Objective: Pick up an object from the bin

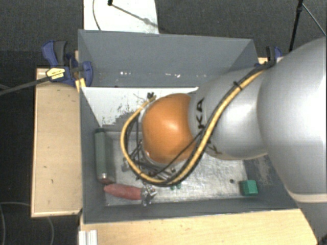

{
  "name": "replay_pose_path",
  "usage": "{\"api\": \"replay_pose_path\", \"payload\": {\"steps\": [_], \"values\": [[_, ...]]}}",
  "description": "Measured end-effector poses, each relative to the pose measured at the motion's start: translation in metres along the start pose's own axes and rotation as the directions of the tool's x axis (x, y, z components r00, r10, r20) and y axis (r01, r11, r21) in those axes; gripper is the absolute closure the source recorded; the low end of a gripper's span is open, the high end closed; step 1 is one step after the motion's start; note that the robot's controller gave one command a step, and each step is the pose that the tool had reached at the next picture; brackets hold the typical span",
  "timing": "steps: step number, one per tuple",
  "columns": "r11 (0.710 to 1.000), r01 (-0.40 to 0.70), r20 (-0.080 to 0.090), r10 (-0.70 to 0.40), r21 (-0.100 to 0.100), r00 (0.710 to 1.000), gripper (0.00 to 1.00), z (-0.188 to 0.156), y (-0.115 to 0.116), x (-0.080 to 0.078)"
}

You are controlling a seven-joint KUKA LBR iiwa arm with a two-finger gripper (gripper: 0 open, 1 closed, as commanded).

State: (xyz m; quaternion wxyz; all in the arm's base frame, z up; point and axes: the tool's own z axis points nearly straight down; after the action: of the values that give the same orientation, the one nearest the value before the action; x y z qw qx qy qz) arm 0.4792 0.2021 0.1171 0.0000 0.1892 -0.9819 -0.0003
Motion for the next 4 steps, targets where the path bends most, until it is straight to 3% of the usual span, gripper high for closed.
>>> {"api": "replay_pose_path", "payload": {"steps": [1, 2, 3, 4], "values": [[1.0, -0.002, 0.0, 0.002, 0.0, 1.0, 0.0, 0.0, 0.0, 0.0], [0.996, -0.089, 0.001, 0.089, 0.0, 0.996, 1.0, 0.046, 0.002, -0.008], [0.996, -0.091, 0.001, 0.091, 0.0, 0.996, 1.0, 0.046, 0.002, -0.008], [0.999, -0.055, -0.004, 0.055, 0.0, 0.998, 1.0, -0.003, -0.002, -0.003]]}}
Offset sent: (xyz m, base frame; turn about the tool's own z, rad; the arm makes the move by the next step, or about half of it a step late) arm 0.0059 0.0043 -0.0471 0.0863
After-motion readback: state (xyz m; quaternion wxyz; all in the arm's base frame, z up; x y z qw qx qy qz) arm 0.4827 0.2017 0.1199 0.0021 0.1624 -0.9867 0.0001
